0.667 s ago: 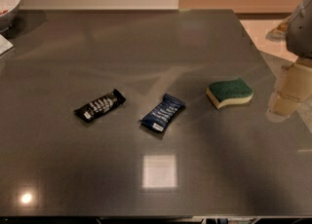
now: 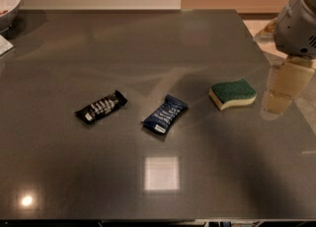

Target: Pick rxbar blueberry

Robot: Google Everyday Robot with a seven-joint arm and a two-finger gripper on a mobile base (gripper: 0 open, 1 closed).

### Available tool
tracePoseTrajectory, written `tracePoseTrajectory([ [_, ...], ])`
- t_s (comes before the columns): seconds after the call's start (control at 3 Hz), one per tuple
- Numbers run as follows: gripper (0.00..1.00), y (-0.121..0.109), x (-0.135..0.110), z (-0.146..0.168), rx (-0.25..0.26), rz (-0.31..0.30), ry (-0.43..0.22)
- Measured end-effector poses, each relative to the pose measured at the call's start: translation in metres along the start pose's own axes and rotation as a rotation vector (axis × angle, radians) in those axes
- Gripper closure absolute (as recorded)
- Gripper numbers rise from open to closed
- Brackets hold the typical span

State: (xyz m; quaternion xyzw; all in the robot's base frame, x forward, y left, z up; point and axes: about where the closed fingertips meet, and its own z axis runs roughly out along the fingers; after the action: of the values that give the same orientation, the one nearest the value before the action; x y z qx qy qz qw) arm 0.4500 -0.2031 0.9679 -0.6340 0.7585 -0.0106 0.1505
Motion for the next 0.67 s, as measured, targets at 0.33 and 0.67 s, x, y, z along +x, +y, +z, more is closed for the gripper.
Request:
tracePoseTrajectory([
  [0.33,0.0,-0.005,-0.031,0.026,-0.085,-0.114,-0.066],
  [0.67,0.0,0.002,-0.066,0.051,-0.153,-0.244,-0.134],
])
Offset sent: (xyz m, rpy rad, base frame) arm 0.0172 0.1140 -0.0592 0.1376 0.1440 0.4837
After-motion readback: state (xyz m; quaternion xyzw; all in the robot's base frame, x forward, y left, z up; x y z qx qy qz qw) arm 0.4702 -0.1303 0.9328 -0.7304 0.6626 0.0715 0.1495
